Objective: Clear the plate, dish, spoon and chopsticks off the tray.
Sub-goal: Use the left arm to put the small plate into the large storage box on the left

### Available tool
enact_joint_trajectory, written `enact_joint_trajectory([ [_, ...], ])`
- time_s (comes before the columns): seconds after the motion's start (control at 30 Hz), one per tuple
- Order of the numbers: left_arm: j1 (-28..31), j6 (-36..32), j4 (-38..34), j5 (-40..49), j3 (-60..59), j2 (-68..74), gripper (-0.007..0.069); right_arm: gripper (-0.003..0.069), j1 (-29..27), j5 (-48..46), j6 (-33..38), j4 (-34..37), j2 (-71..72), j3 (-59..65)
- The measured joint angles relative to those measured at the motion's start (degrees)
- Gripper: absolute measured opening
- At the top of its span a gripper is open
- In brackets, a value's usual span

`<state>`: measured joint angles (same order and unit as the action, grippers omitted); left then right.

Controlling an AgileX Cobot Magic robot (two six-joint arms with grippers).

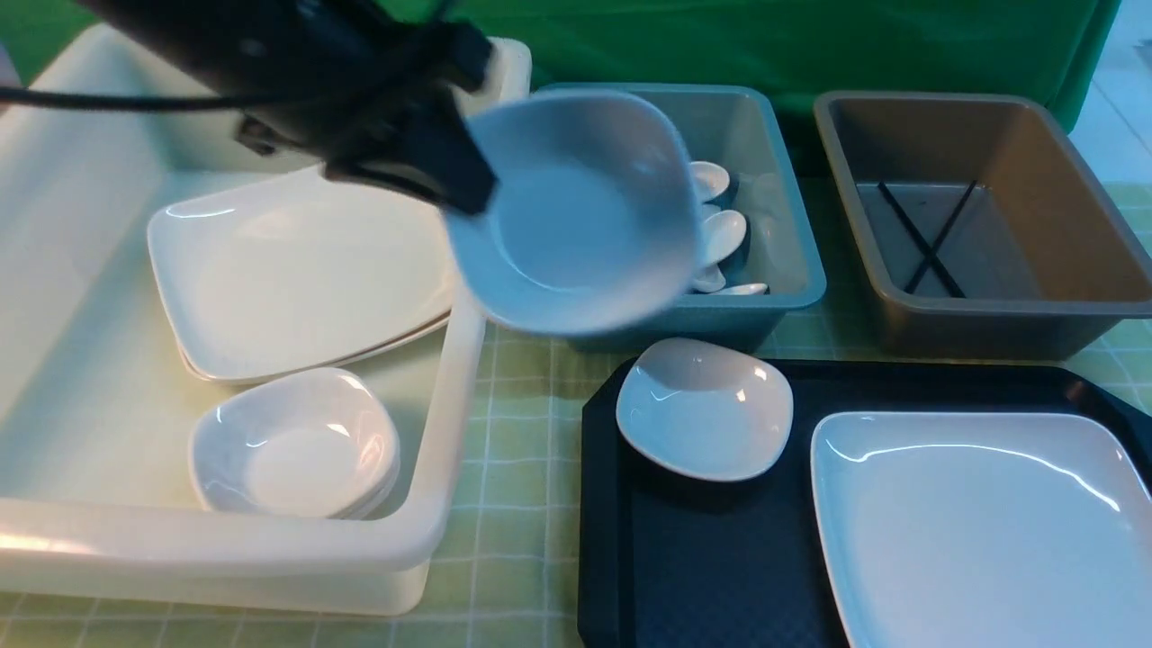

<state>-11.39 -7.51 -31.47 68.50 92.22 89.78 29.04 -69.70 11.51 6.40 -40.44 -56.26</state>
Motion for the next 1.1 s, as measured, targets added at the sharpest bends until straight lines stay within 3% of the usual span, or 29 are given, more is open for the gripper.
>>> enact_joint_trajectory([
  [0.17, 11.3, -2.3, -0.8, 1.1, -0.1, -0.4, 0.0008, 0.0073, 0.0, 0.5, 0.0, 0.0, 0.0, 0.0],
  [0.37, 17.5, -3.7, -0.6, 1.1, -0.2, -0.4, 0.0008, 0.0073, 0.0, 0.6, 0.0, 0.0, 0.0, 0.0],
  [0.8, 24.9, -7.9, 1.3, 1.3, -6.9, -0.9, 0.0008, 0.0074, 0.0, 1.5, 0.0, 0.0, 0.0, 0.0],
  [1.1, 25.3, -10.6, 1.3, 1.1, -9.9, 0.3, 0.0008, 0.0074, 0.0, 5.0, 0.0, 0.0, 0.0, 0.0],
])
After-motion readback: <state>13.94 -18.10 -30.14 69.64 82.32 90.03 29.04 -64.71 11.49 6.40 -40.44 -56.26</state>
